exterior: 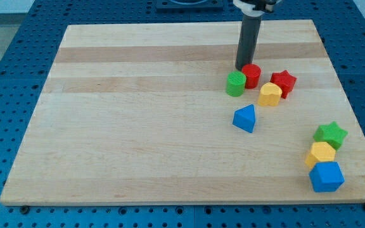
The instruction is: Push the red circle towards bottom
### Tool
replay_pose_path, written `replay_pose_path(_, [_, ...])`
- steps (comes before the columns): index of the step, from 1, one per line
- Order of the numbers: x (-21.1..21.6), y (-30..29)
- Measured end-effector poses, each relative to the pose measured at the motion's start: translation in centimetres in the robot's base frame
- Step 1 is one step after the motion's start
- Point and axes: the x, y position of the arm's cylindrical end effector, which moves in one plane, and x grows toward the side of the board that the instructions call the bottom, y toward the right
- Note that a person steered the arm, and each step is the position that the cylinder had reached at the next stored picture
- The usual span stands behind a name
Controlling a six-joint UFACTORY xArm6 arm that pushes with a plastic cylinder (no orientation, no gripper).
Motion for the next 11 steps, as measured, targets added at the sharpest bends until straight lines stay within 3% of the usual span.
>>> replay_pose_path(9, [0.7,2.3])
replay_pose_path(11, [0.9,0.1])
